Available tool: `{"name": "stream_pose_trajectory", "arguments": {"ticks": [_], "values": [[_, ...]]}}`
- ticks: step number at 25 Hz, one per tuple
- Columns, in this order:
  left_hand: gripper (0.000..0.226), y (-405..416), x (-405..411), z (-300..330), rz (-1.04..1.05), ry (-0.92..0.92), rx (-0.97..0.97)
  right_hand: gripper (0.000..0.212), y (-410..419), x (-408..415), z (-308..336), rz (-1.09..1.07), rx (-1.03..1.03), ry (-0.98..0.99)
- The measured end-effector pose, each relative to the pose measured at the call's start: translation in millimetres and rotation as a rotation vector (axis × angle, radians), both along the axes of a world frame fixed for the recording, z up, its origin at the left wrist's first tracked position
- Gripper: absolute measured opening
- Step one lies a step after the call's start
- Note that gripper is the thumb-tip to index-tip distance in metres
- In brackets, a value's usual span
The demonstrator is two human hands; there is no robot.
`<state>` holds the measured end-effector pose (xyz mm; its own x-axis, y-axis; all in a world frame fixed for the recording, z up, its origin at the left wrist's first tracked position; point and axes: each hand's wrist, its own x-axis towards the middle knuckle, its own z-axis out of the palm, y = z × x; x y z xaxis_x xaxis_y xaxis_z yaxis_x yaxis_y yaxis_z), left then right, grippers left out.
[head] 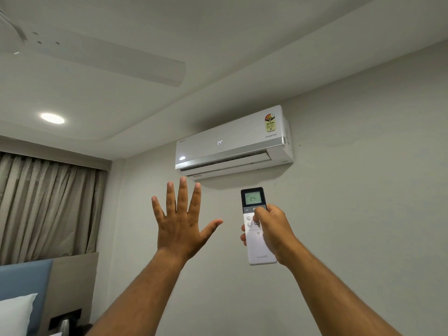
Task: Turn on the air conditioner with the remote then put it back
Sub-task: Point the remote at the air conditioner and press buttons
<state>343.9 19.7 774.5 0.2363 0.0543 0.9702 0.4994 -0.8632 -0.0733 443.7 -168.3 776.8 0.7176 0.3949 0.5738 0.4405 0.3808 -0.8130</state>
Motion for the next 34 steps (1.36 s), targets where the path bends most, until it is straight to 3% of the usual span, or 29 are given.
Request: {"name": "stream_pose_trajectory", "arguments": {"ticks": [12, 34], "values": [[0.096, 3.8, 4.1, -0.2, -0.016, 0.000, 0.007, 0.014, 4.3, 5.2, -0.9, 0.008, 0.010, 0.007], [0.095, -4.1, -1.7, 4.3, -0.035, -0.015, 0.000, 0.010, -2.9, 0.4, 3.3, -0.016, 0.010, -0.025]]}}
